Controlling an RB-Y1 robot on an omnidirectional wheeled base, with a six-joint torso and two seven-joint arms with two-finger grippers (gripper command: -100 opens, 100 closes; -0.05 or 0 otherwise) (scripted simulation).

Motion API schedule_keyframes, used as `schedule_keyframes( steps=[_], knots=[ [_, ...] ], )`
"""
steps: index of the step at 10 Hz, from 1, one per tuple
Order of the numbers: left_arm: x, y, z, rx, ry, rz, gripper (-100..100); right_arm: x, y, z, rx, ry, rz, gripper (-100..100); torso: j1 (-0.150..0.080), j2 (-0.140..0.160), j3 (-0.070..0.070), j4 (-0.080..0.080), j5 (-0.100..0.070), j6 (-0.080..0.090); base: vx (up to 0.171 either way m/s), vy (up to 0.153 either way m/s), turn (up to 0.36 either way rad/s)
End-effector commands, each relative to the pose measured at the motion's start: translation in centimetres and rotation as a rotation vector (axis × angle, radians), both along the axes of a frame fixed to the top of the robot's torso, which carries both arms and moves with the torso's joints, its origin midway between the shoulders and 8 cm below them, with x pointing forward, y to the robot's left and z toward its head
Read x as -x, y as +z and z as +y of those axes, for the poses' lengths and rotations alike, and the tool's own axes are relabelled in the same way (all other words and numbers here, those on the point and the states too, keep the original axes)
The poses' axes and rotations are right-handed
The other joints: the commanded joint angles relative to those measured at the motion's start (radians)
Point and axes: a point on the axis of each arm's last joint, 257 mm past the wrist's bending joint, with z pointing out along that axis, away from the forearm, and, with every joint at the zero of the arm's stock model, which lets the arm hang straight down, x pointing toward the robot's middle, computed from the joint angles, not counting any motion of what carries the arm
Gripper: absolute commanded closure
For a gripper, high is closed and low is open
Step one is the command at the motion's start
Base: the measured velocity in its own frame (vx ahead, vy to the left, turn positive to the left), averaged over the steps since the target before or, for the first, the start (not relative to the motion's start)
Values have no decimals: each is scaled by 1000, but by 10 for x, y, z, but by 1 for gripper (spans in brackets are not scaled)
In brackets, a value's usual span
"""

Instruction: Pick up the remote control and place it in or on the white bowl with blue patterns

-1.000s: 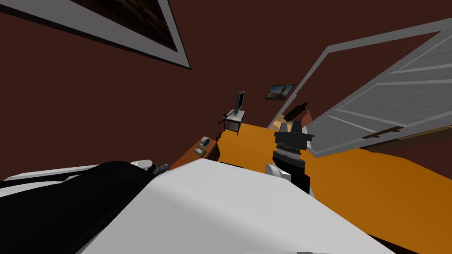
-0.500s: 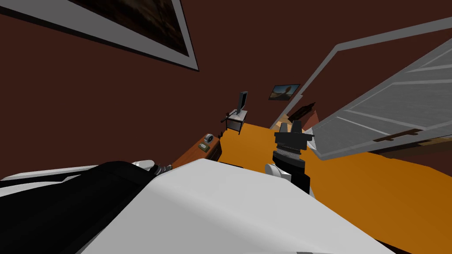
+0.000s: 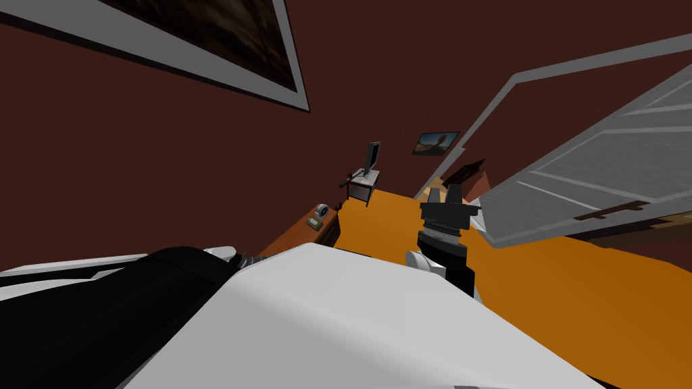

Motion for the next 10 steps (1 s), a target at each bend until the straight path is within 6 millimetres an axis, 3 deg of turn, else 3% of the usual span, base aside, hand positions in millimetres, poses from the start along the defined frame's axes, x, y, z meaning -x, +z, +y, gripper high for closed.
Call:
schedule_keyframes(
  steps=[1, 2, 3, 4, 6, 8, 10],
  knots=[
    [0, 0, 0, 0, 0, 0, -100, 0, 0, 0, 0, 0, 0, 0, 0, 0, 0, 0, 0, 0, 0, 0, 0],
    [0, 0, 0, 0, 0, 0, -100, 0, 0, 0, 0, 0, 0, 0, 0, 0, 0, 0, 0, 0, 0, 0, 0],
    [0, 0, 0, 0, 0, 0, 0, 0, 0, 0, 0, 0, 0, 0, 0, 0, 0, 0, 0, 0, 0, 0, 0],
    [-42, -11, -6, -2, 118, -118, -100, 0, 0, 0, 0, 0, 0, 0, 0, 0, 0, 0, 0, 0, 4, -11, 21],
    [-89, -3, 6, -26, 242, -257, -100, 0, 0, 0, 0, 0, 0, 0, -1, -1, 0, 0, 0, 0, 2, -13, 8],
    [-118, 10, 23, -59, 291, -334, -100, 0, 0, 0, 0, 0, 0, 0, 0, -1, -1, 0, 0, 0, 0, -3, -5],
    [-124, 15, 37, -96, 369, -372, -100, 0, 0, 0, 0, 0, 0, 0, 0, -1, -1, 0, 0, 0, 0, 0, 0]
  ],
)
